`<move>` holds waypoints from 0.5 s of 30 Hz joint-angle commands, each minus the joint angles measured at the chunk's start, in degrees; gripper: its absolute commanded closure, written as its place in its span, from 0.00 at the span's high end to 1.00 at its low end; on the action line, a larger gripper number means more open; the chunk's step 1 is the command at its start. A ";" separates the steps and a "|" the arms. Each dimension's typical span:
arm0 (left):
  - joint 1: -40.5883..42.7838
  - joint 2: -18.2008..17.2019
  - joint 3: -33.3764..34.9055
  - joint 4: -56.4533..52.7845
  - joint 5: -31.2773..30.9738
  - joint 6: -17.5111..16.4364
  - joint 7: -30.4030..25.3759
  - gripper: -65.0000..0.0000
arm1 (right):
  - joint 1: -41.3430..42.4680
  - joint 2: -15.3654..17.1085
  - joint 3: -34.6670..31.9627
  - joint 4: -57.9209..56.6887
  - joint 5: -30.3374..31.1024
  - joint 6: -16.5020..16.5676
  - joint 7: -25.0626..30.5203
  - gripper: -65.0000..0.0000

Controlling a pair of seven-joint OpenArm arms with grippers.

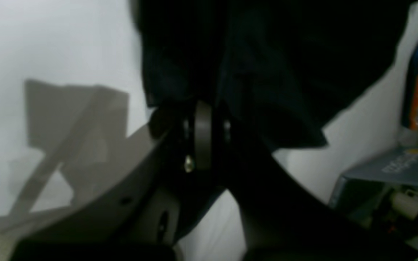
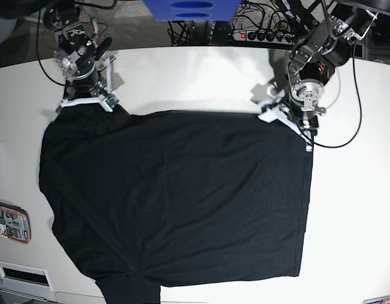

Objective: Fold the T-shirt properly
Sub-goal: 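Lift the grasped edge and pull it across the shirt body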

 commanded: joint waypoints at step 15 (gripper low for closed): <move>-6.82 4.77 -4.14 0.60 4.24 0.54 0.50 0.00 | 1.39 0.58 3.74 1.68 -0.35 -0.46 1.55 0.00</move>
